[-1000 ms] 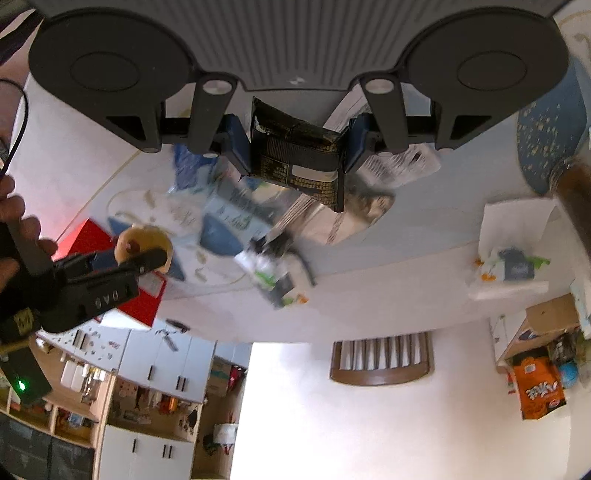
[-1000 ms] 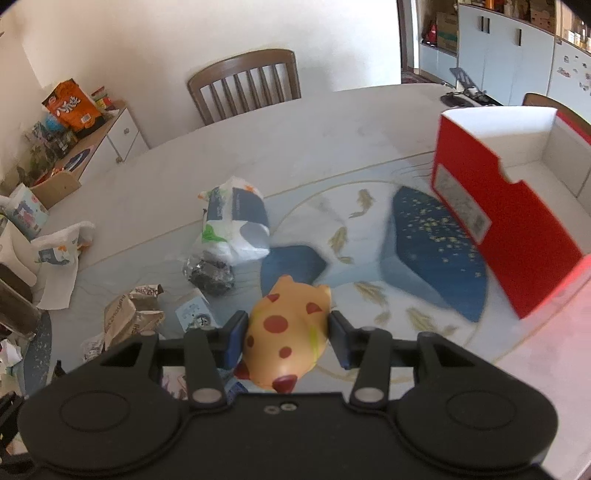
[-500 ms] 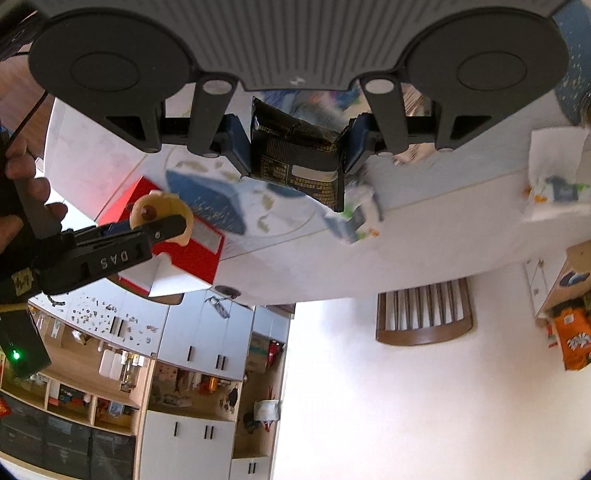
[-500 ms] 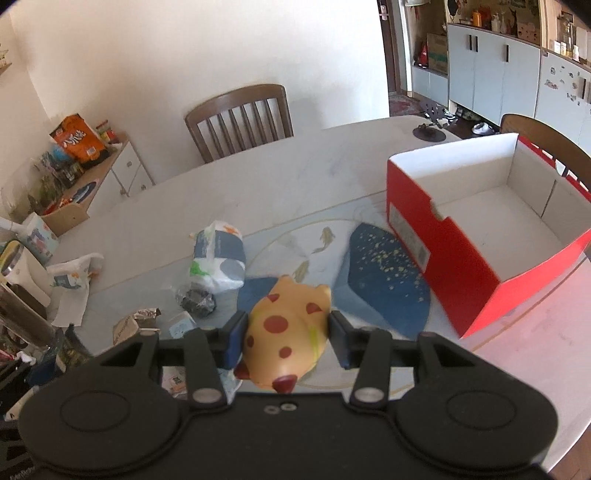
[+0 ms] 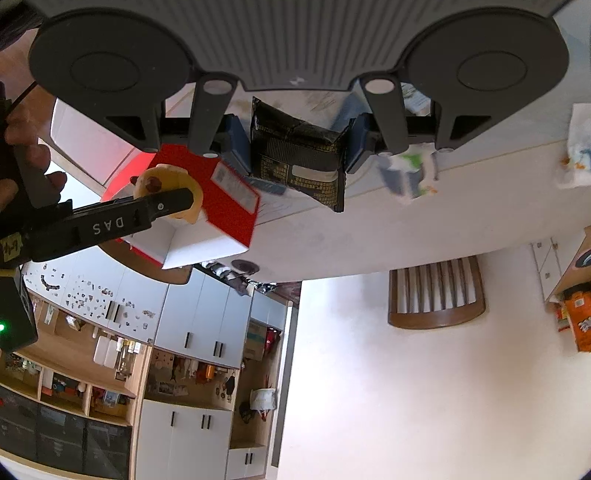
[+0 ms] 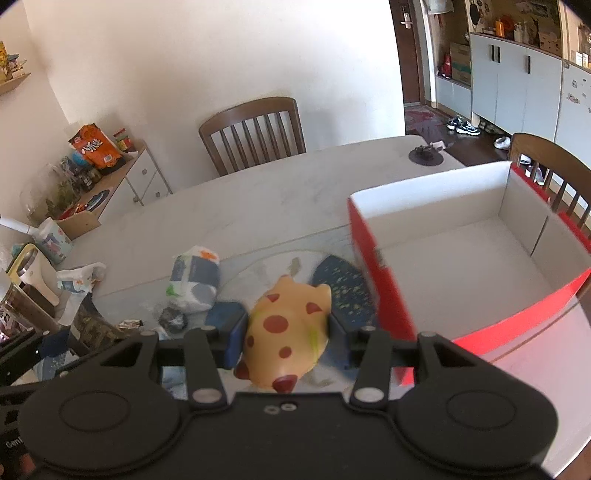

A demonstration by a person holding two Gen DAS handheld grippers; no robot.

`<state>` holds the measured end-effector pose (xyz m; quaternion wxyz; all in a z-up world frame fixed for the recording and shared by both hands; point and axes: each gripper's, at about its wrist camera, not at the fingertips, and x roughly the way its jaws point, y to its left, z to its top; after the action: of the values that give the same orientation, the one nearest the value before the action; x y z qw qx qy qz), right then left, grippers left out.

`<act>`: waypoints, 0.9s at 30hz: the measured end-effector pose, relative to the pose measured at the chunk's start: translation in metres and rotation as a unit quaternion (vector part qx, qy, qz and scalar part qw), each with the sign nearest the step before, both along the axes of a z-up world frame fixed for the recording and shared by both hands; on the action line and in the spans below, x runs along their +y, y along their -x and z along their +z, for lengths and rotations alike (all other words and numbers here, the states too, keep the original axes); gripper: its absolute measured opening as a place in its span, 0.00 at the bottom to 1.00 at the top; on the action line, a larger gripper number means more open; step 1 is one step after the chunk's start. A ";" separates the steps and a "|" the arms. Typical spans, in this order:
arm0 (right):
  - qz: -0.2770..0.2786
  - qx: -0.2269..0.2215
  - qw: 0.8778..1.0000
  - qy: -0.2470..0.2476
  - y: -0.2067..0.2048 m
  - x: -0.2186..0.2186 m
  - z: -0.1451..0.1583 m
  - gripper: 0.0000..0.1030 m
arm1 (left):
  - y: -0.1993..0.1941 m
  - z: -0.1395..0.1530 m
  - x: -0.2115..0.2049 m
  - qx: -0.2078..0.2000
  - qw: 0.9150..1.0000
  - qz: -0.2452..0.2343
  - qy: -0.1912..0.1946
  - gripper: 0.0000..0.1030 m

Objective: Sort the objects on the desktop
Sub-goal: 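Carry the dark snack and yellow toy with both tools over the red shoebox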

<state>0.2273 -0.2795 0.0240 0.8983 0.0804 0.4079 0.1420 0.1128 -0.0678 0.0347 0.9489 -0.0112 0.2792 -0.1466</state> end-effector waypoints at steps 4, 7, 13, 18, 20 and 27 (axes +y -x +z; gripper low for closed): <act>0.003 -0.002 1.000 -0.005 -0.008 -0.023 0.001 0.45 | -0.010 0.005 -0.030 -0.006 1.000 -0.004 -0.005 0.51; 0.006 -0.003 1.000 -0.007 -0.014 -0.039 0.000 0.45 | -0.017 0.007 -0.049 -0.008 1.000 -0.007 -0.007 0.51; 0.010 -0.003 1.000 -0.014 -0.022 -0.068 -0.002 0.45 | -0.032 0.010 -0.083 -0.004 1.000 -0.017 -0.010 0.51; 0.008 -0.005 1.000 -0.015 -0.029 -0.092 -0.002 0.45 | -0.044 0.011 -0.110 -0.003 0.999 -0.031 -0.014 0.51; 0.005 -0.006 1.000 -0.014 -0.032 -0.102 -0.003 0.45 | -0.051 0.010 -0.120 -0.001 0.999 -0.039 -0.015 0.51; -0.005 -0.003 1.000 -0.005 -0.043 -0.131 -0.009 0.45 | -0.073 0.006 -0.160 0.005 0.997 -0.078 -0.024 0.51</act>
<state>0.2699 -0.4101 0.0150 0.8998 0.0865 0.4041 0.1397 0.1860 -0.2279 0.0404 0.9332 0.0326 0.2871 -0.2136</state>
